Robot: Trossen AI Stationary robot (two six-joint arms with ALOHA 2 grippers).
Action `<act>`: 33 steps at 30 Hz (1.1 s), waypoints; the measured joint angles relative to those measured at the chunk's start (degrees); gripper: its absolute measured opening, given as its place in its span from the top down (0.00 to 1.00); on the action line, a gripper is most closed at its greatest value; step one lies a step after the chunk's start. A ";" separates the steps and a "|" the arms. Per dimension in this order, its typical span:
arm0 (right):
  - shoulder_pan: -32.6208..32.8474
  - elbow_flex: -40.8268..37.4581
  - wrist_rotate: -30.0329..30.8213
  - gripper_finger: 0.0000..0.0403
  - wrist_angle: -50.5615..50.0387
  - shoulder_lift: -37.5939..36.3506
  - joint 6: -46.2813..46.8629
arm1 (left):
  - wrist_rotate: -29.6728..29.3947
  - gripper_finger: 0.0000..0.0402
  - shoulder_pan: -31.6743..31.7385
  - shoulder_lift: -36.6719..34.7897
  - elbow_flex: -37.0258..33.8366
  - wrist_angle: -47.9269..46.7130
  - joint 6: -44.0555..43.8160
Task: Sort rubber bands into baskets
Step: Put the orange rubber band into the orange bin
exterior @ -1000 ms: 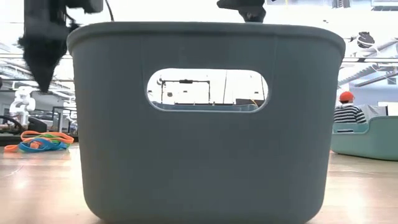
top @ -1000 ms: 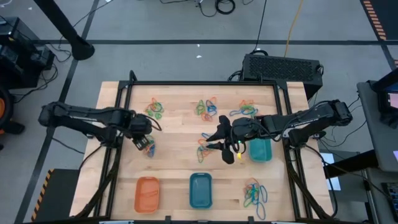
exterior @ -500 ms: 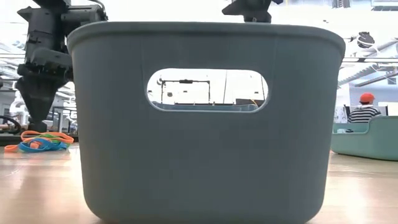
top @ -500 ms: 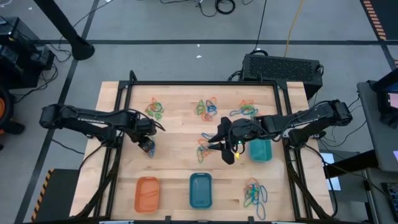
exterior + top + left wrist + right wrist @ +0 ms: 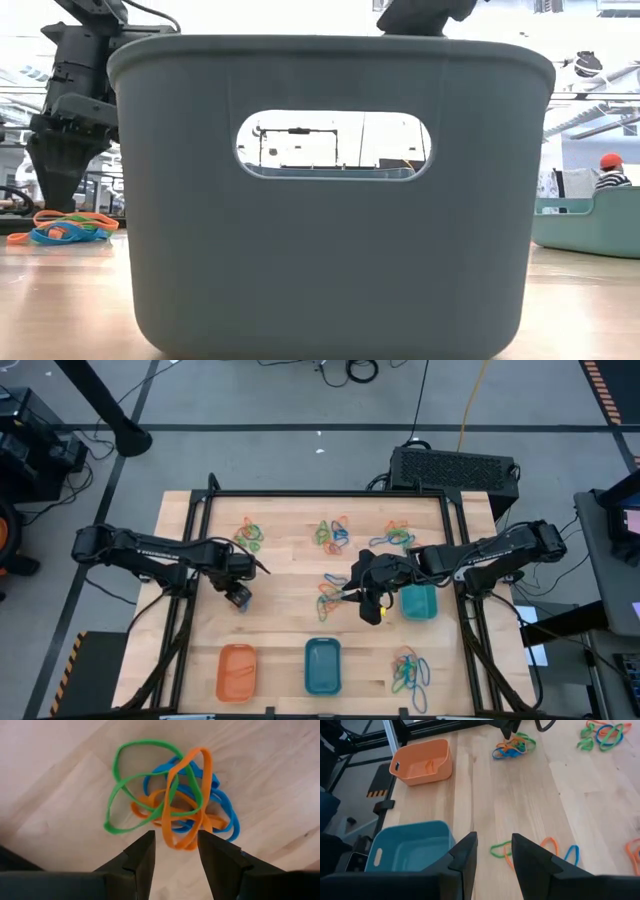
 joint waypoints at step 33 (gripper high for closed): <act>0.00 0.00 0.00 0.72 -0.85 0.00 -1.92 | 1.33 0.98 0.00 3.74 0.02 0.44 1.64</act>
